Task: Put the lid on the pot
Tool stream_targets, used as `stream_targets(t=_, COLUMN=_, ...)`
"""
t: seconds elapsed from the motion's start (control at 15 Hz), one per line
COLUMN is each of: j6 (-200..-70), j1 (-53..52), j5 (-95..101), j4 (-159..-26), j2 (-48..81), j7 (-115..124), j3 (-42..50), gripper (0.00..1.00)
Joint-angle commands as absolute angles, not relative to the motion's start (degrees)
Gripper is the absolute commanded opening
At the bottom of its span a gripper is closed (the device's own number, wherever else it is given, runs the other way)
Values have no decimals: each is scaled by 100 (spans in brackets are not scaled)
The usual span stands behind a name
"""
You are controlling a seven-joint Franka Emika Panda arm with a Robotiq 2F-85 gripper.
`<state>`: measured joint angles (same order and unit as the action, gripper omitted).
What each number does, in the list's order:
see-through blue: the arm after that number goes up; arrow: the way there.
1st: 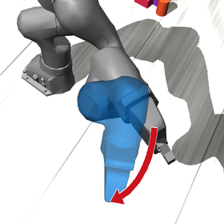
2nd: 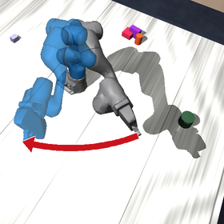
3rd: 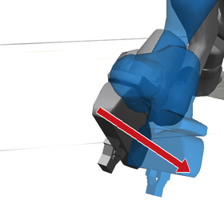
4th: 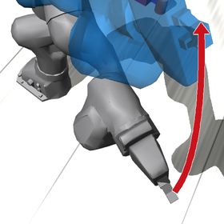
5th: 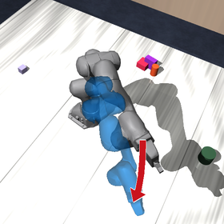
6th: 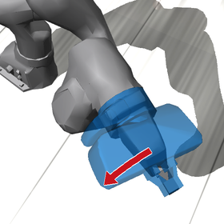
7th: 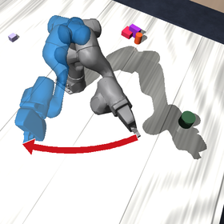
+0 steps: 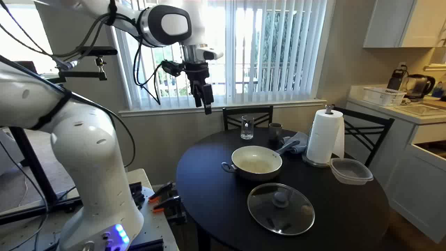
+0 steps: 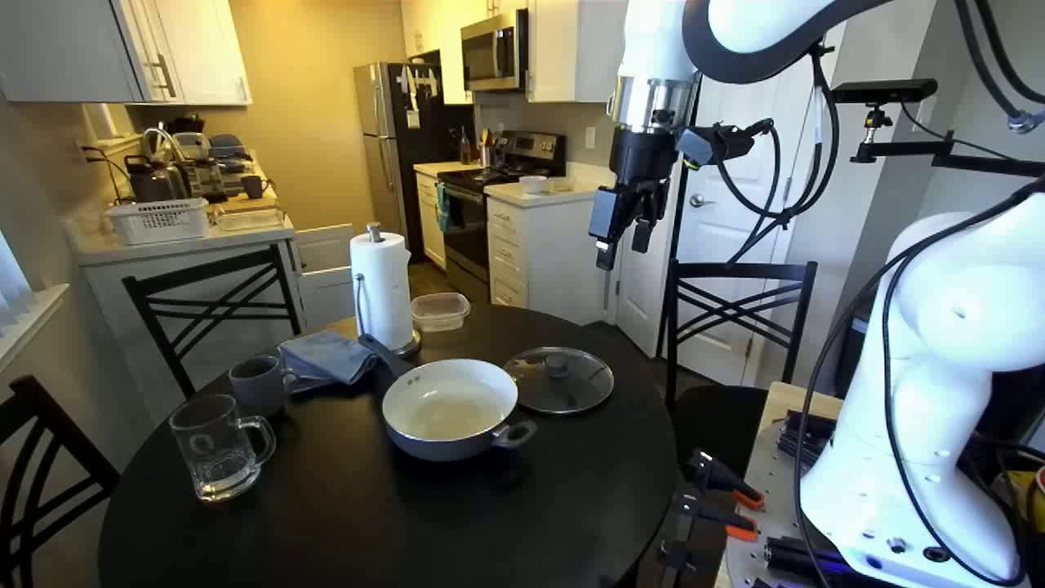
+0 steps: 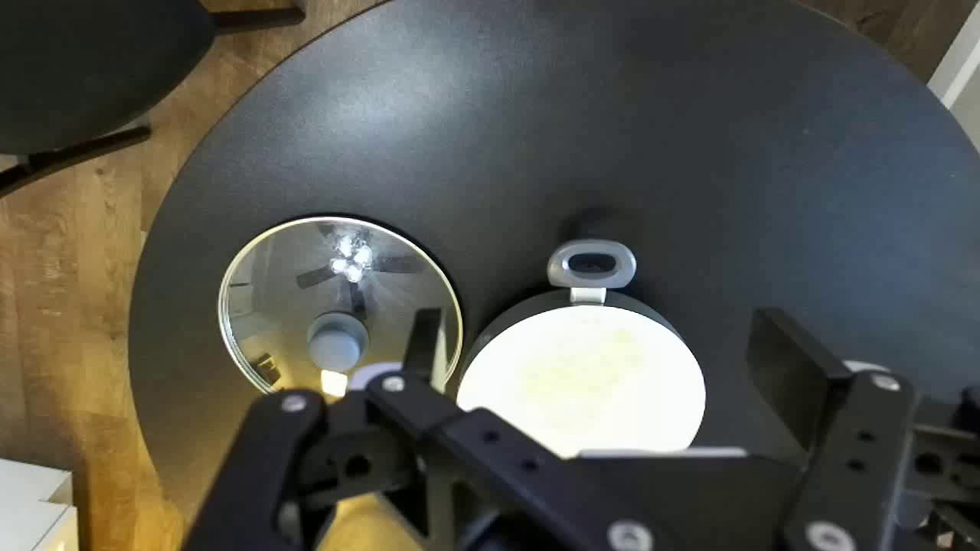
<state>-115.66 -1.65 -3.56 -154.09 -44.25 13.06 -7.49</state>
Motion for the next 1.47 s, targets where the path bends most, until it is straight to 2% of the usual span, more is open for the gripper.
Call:
stream_targets(t=0.0, j6=-11550, j1=-169, j5=-350, j4=-15397, j2=-4424, j7=1308, j3=-742, gripper=100)
stream_targets(t=0.33, j6=-11550, j1=-169, j5=-350, j4=-15397, j2=-4424, j7=1308, j3=-742, gripper=100)
stream_targets(t=0.73, j6=-12730, j1=930, j5=553, j4=-15465, j2=-3674, j7=1369, j3=-263, gripper=100)
stream_targets(t=1.07, j6=-14868, j1=1498, j5=829, j4=-15688, j2=-2106, j7=1255, j3=251, gripper=100)
stream_targets(t=1.4, j6=-15657, j1=1307, j5=616, j4=-15244, j2=-530, j7=842, j3=540, gripper=100)
